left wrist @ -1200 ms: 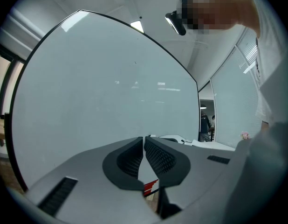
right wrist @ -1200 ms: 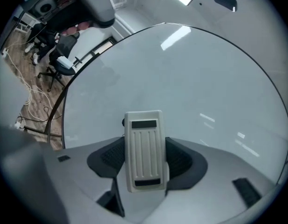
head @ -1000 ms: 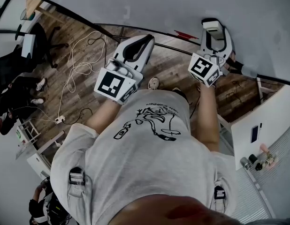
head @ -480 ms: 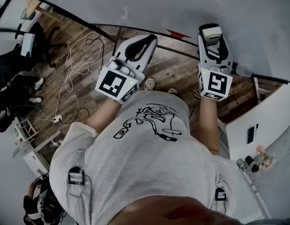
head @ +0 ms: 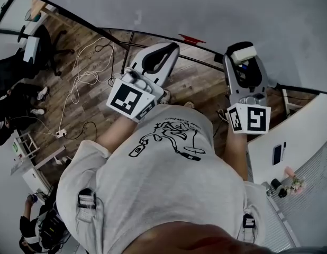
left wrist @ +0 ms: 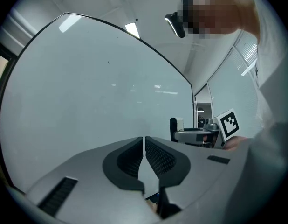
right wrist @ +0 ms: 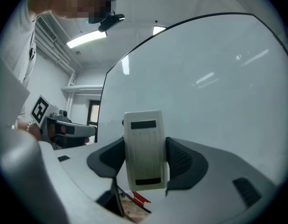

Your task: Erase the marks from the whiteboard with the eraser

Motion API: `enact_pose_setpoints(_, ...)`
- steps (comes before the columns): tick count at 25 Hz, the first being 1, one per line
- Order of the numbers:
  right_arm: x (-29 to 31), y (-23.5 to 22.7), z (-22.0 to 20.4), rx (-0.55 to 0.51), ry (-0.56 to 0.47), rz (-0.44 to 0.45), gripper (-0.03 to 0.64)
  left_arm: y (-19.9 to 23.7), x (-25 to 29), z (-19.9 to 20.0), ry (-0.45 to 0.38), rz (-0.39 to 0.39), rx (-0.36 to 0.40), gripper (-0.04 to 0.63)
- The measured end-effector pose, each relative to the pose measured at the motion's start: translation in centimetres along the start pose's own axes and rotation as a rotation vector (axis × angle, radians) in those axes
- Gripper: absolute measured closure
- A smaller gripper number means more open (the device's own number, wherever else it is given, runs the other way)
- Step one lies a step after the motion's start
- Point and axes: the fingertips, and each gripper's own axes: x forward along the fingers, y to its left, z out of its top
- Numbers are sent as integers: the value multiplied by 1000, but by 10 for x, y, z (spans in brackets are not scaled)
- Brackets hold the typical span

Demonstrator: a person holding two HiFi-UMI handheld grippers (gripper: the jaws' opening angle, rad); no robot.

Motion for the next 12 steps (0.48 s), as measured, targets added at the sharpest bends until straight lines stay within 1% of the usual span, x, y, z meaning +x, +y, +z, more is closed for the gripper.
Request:
enact_pose_setpoints(5, -23, 1, 19, 19, -19, 39, 348, -19, 4, 10, -10, -11, -7, 563)
enact_pose_setpoints(12, -43, 1, 32, 72, -24, 72, 348, -38, 7, 21, -20, -26, -13, 563)
